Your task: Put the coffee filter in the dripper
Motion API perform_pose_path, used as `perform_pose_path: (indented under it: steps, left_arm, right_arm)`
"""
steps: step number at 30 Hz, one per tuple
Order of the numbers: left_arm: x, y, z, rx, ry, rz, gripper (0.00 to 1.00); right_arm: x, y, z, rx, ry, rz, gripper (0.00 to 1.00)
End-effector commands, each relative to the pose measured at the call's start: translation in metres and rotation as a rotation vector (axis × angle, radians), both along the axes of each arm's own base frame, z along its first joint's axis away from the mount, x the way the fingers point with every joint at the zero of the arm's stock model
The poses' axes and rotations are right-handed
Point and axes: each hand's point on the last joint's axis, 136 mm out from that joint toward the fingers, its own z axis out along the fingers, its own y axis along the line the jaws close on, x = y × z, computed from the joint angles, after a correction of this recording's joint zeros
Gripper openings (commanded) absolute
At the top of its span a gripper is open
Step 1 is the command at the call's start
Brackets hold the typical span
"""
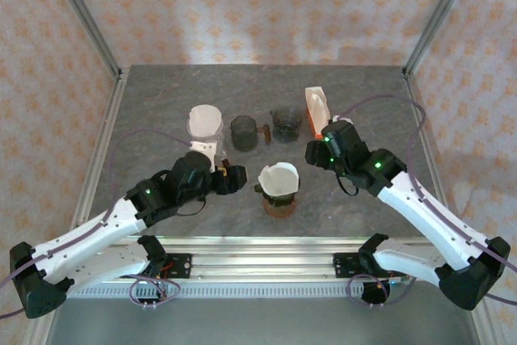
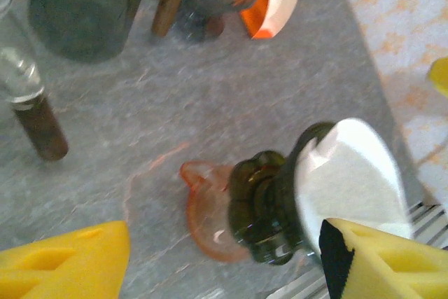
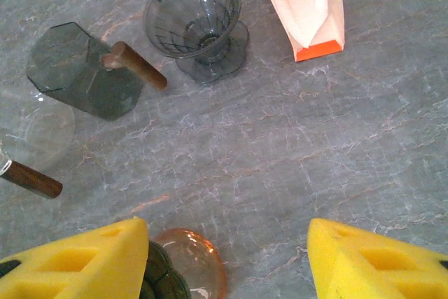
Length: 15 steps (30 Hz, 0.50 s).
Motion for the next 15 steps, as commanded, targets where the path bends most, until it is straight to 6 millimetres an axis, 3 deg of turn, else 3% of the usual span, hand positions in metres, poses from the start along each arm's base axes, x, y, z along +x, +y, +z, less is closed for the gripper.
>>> perform_pose_path:
  steps: [1,6,12,15]
  left_arm:
    - [-0.001,0.012,-0.022,0.052,0.035,0.040,0.73]
    - [0.017,-0.001,-0.005,0.074,0.011,0.026,0.62]
    - [0.074,-0.035,0.038,0.170,-0.014,-0.014,0.54]
    - [0.105,-0.045,0.042,0.289,-0.013,-0.007,0.54]
  right_arm:
    - [-0.002,0.000,-0.021,0.039,0.041,-0.007,0.61]
    - [-0.008,-0.007,-0.040,0.048,0.065,-0.030,0.57]
    - [-0.016,-0.014,-0.049,0.053,0.068,-0.042,0.58]
    - [-0.021,-0.019,-0.050,0.048,0.064,-0.048,0.58]
